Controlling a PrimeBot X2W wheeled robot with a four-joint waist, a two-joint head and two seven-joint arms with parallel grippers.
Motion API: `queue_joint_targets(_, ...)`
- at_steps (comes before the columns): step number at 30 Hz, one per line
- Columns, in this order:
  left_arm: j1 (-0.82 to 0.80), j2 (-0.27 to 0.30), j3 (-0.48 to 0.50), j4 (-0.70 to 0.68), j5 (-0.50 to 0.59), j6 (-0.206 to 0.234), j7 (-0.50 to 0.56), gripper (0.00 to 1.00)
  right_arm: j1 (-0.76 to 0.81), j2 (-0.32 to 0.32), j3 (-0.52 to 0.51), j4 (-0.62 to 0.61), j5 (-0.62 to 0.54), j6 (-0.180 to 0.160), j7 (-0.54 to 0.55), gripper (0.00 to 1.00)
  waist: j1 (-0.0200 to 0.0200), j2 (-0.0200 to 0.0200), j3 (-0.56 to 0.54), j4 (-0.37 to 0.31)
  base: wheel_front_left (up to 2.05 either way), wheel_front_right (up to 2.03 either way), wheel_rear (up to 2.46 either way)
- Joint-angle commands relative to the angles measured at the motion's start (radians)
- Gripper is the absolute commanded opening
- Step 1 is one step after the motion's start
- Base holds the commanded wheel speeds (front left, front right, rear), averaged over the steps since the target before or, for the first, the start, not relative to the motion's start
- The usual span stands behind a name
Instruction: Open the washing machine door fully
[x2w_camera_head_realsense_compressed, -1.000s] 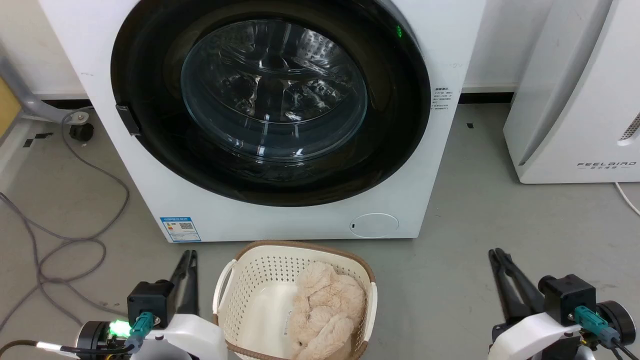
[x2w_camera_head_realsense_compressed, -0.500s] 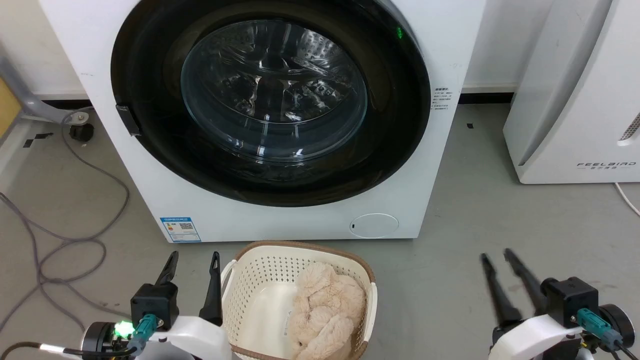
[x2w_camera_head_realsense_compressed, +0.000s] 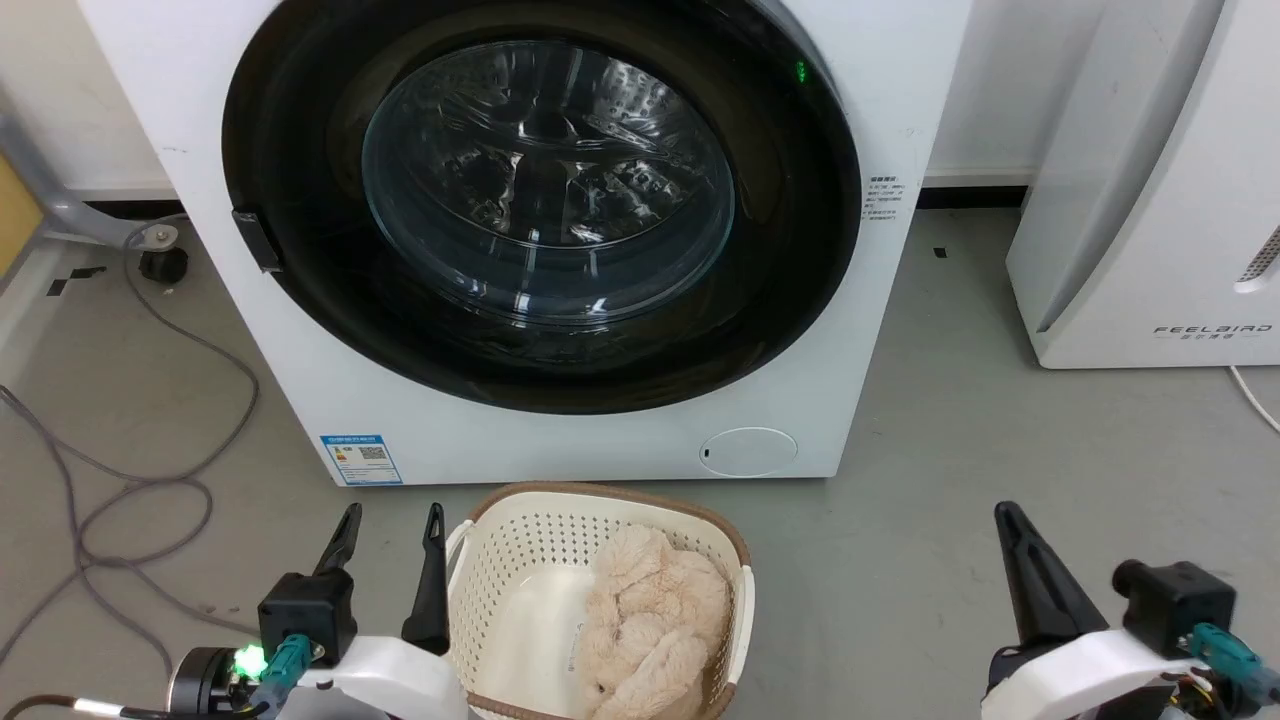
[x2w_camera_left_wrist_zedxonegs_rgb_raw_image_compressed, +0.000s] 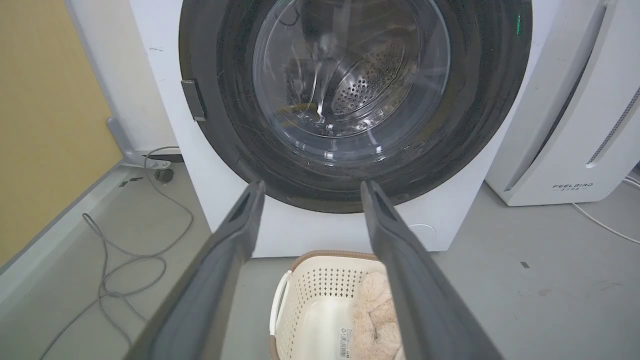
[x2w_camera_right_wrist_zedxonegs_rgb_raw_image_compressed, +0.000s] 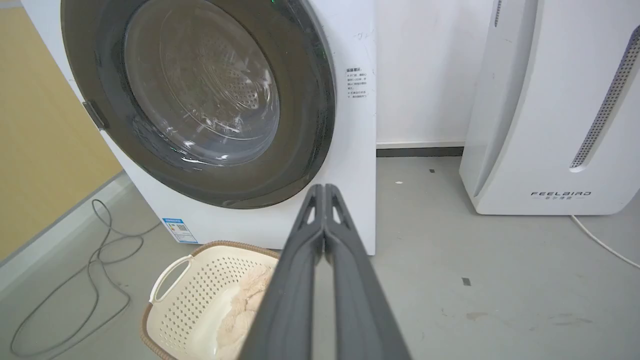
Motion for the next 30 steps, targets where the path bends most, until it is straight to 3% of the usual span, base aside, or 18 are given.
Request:
queue_joint_targets(1, -0.009, 0.0, -0.003, 0.004, -0.006, -0.004, -0.01, 1.0, 0.003, 0.0, 0.001, 0.005, 0.033, 0.0, -0.011, 0.0, 0.0, -0.0001, 0.0, 0.0, 0.0, 0.0, 0.0)
queue_joint_targets(16, -0.018, 0.0, -0.014, 0.016, -0.031, -0.007, -0.042, 1.0, -0.055, 0.0, -0.044, -0.012, 0.499, 0.0, -0.042, 0.0, 0.0, -0.0001, 0.011, -0.003, 0.0, 0.0, 0.0)
queue_joint_targets(30, -0.065, 0.0, -0.013, 0.006, -0.054, -0.023, -0.071, 1.0, -0.305, -0.037, -0.104, 0.108, 0.759, 0.0, -0.072, 0.0, 0.0, -0.0001, 0.078, -0.003, 0.0, 0.0, 0.0)
